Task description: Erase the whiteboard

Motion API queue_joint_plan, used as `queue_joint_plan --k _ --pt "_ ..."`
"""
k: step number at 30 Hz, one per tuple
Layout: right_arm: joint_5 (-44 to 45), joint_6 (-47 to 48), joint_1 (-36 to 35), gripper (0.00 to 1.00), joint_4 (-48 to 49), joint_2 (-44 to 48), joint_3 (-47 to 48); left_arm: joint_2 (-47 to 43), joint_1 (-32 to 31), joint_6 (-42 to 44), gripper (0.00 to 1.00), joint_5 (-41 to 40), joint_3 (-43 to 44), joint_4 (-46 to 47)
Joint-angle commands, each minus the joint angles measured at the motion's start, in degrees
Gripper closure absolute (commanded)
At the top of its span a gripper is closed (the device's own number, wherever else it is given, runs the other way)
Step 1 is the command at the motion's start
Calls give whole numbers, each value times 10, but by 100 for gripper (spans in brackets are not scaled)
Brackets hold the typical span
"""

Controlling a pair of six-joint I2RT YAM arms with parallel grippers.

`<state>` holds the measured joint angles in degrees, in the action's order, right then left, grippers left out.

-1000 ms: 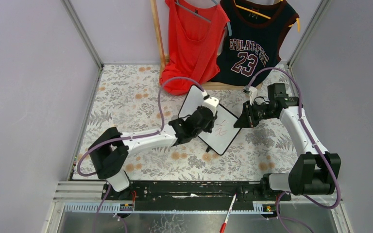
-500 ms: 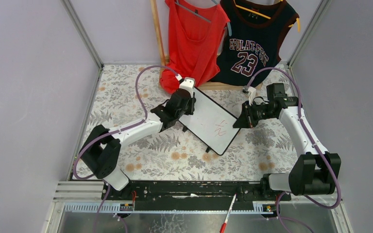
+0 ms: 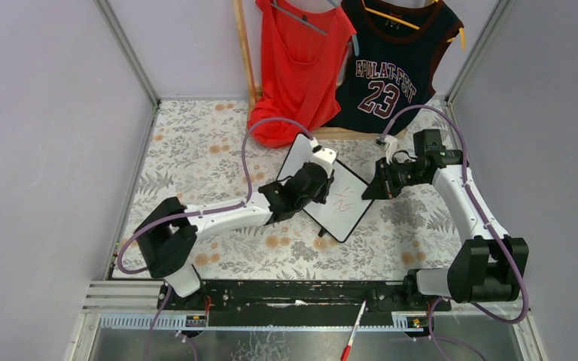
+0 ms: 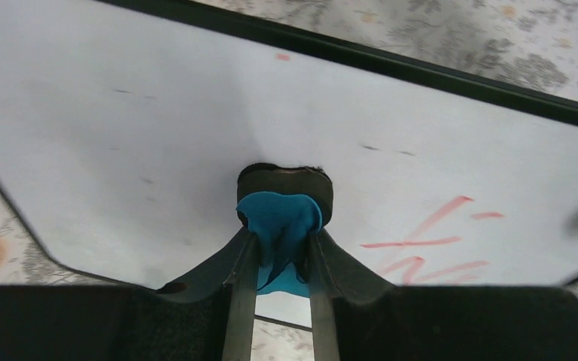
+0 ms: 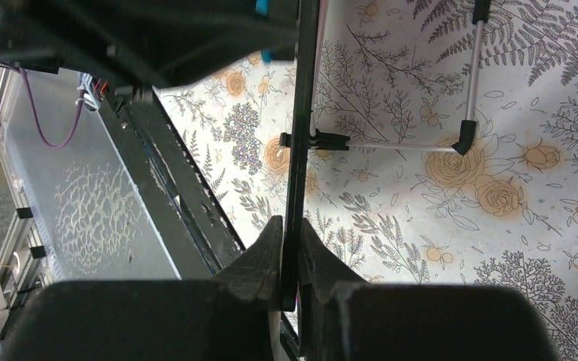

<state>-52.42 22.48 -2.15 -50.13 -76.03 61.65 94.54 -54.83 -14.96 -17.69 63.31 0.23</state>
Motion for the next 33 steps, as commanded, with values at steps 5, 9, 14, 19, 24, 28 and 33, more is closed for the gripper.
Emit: queue_joint_plan --k 5,9,14,19,24,28,33 --pt "-61 32 -22 100 -13 8 11 7 -62 -55 100 51 9 70" --pt "-61 32 -22 100 -13 8 11 12 -59 -55 100 27 -10 68" --pt "-60 31 -22 100 -12 8 11 4 -47 -55 100 7 -47 64" --pt "-60 31 -22 100 -11 8 11 -22 -20 -57 100 -3 -95 67" --pt "-60 30 -23 100 -11 9 11 -38 19 -53 100 -12 -136 74" --pt "-60 30 -23 100 -12 10 10 -42 45 -44 100 -19 -150 77" --pt "-60 29 -23 100 -11 9 10 -38 60 -40 100 -15 -146 78"
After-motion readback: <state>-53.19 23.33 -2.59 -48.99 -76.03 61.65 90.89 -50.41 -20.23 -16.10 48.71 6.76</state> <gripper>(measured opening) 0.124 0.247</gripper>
